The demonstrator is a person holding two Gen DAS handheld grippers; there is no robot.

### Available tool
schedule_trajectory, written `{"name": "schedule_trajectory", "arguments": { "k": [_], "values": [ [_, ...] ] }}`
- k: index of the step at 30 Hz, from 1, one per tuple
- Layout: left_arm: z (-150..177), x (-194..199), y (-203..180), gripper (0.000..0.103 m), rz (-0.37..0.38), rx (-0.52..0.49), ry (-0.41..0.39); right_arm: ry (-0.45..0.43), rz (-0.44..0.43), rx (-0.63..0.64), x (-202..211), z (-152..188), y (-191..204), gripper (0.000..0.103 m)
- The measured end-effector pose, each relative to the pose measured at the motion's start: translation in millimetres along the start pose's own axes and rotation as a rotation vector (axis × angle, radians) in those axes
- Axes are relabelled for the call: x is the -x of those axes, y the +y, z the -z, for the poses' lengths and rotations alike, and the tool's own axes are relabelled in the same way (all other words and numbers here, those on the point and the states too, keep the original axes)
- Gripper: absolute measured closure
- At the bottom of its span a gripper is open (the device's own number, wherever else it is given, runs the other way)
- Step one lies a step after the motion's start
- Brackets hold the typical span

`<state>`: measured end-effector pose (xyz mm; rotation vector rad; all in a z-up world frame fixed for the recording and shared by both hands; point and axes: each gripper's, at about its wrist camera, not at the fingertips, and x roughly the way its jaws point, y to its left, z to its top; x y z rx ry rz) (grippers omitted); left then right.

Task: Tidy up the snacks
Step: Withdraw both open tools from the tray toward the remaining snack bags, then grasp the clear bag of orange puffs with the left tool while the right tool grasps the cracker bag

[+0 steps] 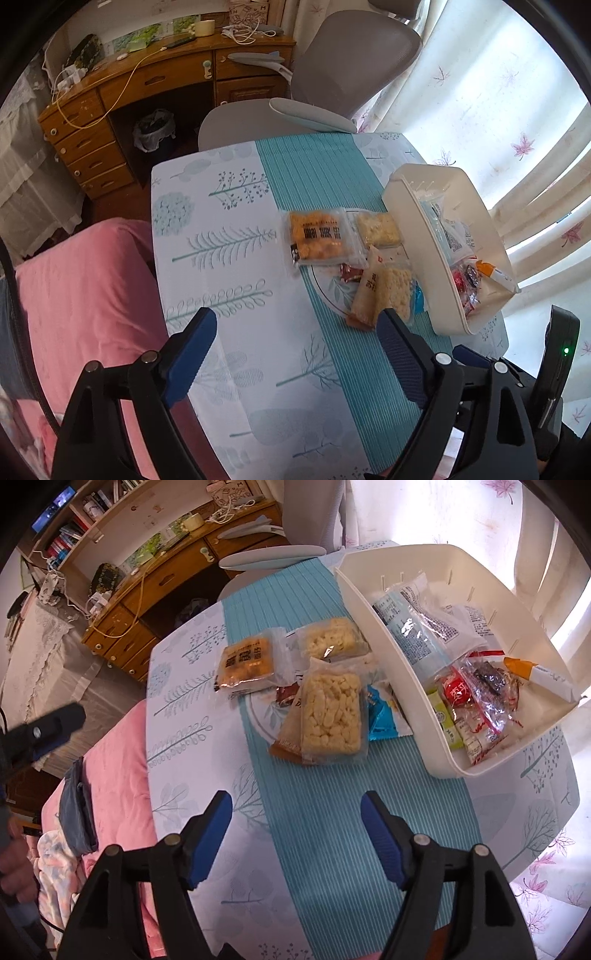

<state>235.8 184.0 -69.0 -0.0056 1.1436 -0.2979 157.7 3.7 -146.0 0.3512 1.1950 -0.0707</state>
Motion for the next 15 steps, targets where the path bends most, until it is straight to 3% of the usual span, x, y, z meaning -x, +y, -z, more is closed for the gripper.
{"name": "schedule_trajectory", "arguments": {
  "k": [7, 15],
  "values": [
    [-36.3, -37.2, -8.1, 0.014, -0.030, -0.062, 0.044, -0.016, 0.035, -0.021, -22.2, -15.7, -1.5, 0.030],
    [-75.4, -95.4, -12.7, 0.014, -0.006, -0.001, 0.130, -0.004, 0.081, -0.084, -58.7, -34.2, -2.8, 0.030]
  ]
}}
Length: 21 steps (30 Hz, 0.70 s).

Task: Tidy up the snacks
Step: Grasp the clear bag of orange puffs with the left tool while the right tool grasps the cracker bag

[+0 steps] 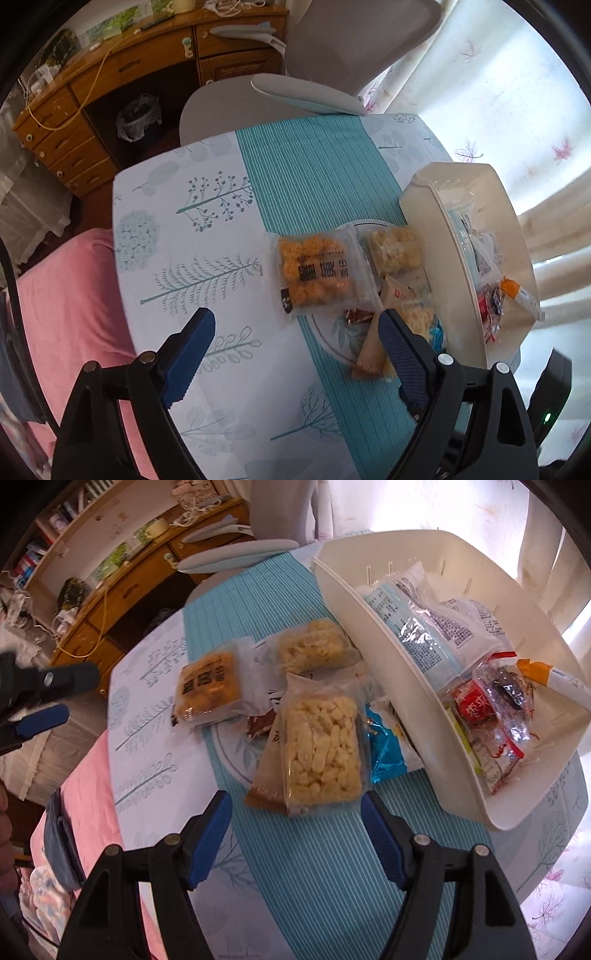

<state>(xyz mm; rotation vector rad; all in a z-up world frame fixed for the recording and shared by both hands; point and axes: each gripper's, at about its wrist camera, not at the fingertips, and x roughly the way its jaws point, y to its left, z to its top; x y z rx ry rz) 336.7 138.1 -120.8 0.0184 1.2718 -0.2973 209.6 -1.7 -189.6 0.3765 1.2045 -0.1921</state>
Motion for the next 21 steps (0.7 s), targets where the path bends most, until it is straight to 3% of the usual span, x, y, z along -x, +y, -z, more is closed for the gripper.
{"name": "schedule_trajectory", "arguments": {
  "k": [10, 21],
  "values": [
    [-35.6, -74.9, -1.2, 0.007, 0.033, 0.095, 0.112, -0.003, 0.064, 0.070, -34.2, -17.7, 10.0, 0.030],
    [-48.2, -125.9, -8.6, 0.006, 0.029, 0.110, 0.184, -0.010, 0.113, 0.100, -56.2, -26.3, 5.9, 0.030]
  ]
}}
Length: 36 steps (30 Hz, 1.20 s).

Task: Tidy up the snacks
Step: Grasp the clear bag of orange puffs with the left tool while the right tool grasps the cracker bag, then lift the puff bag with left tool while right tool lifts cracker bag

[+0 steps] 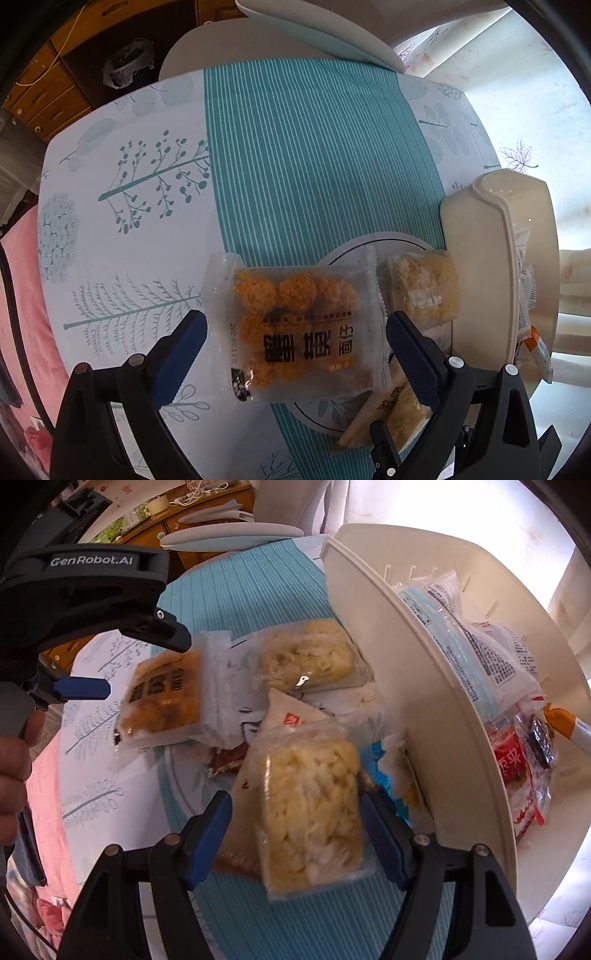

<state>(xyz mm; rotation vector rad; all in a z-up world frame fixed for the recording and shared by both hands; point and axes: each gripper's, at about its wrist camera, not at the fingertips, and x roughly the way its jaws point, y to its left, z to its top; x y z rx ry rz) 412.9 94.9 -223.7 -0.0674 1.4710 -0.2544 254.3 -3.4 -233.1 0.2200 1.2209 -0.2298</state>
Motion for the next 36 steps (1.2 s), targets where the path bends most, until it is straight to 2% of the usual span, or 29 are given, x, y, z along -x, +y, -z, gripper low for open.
{"name": "schedule_trajectory", "arguments": {
  "k": [6, 8, 24, 26, 29, 31, 32, 36],
  "values": [
    [-7.2, -15.5, -3.2, 0.005, -0.004, -0.001, 0.025, 0.005, 0.011, 0.008, -9.2, -6.1, -2.7, 0.030],
    [-9.3, -20.4, -4.6, 0.001, -0.008, -0.002, 0.032, 0.001, 0.011, 0.015, -8.5, -6.3, -1.3, 0.030],
    [-37.1, -49.4, -20.9, 0.001, -0.078, -0.010, 0.041, -0.024, -0.005, 0.090, -14.0, -8.4, 10.0, 0.031],
    [-37.6, -52.1, -24.3, 0.000, -0.087, -0.014, 0.036, -0.027, -0.003, 0.101, -11.2, -2.7, 10.6, 0.034],
    [-42.4, -58.1, -32.5, 0.000, -0.102, -0.020, 0.024, -0.031, -0.003, 0.117, -8.8, -0.9, 10.7, 0.044],
    [-43.7, -62.6, -35.2, 0.000, -0.116, -0.024, 0.020, -0.028, -0.010, 0.127, -8.1, -1.2, 10.6, 0.046],
    [-44.8, -64.5, -36.5, 0.000, -0.121, -0.037, 0.049, -0.026, -0.009, 0.128, -8.0, -1.3, 10.0, 0.047],
    [-45.2, -81.1, -40.7, 0.001, -0.203, -0.056, 0.070, -0.019, -0.022, 0.136, -6.8, -0.2, 6.0, 0.047]
  ]
}}
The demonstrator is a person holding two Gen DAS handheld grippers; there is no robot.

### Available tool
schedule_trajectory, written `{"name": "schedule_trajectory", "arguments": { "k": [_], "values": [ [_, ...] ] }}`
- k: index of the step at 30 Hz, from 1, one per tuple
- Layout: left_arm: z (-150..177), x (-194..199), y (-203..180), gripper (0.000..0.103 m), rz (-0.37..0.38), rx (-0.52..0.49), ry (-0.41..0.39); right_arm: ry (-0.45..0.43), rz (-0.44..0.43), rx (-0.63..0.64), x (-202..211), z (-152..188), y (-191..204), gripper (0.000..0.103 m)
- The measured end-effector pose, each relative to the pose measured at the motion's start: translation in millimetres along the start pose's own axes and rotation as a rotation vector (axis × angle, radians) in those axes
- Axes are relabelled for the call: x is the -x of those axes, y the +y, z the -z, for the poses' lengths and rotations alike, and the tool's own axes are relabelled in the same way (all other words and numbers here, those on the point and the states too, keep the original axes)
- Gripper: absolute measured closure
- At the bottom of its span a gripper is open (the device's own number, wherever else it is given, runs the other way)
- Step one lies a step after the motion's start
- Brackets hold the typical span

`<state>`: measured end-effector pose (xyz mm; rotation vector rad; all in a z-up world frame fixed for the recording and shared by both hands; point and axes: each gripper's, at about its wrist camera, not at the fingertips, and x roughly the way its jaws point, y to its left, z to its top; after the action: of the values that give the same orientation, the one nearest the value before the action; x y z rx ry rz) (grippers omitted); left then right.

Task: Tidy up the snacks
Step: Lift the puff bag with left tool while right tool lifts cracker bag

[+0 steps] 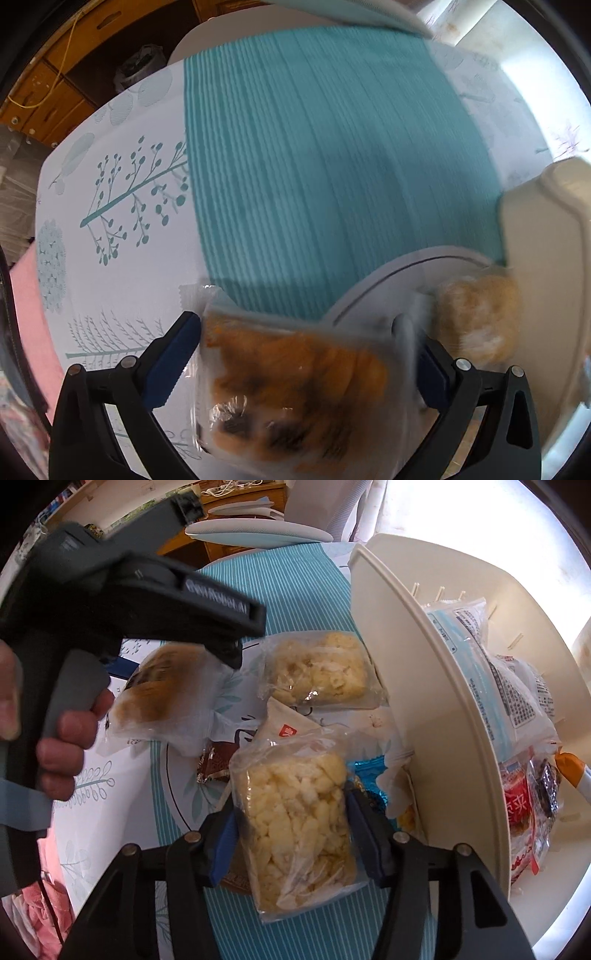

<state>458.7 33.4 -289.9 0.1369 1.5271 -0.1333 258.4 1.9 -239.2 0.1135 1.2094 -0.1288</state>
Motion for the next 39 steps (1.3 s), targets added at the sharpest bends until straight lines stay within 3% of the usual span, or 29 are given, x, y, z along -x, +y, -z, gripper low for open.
{"name": "schedule_trajectory", "arguments": {
  "k": [10, 17, 24, 28, 36, 39],
  "values": [
    [5.1, 0.6, -5.2, 0.022, -0.006, 0.015, -0.045, 0.023, -0.013, 0.000, 0.1, 0.5, -9.7, 0.048],
    [18.4, 0.5, 1.7, 0.027, 0.002, 0.043, -0.032, 0.040, -0.019, 0.003, 3.3, 5.0, -12.5, 0.049],
    [53.7, -1.5, 29.4, 0.028, 0.030, 0.136, 0.022, 0.039, -0.024, 0.012, 14.2, 8.4, -16.7, 0.051],
    [78.7, -4.0, 45.7, 0.029, -0.002, 0.175, 0.054, 0.032, -0.031, 0.031, 21.9, 9.4, -12.6, 0.051],
    [145.7, 11.6, 77.3, 0.029, -0.012, 0.234, 0.076, 0.028, -0.057, 0.054, 49.4, 30.6, -0.6, 0.051],
    [178.4, 30.8, 106.7, 0.029, -0.011, 0.247, 0.074, 0.027, -0.067, 0.064, 59.3, 39.9, 4.1, 0.051]
  ]
}}
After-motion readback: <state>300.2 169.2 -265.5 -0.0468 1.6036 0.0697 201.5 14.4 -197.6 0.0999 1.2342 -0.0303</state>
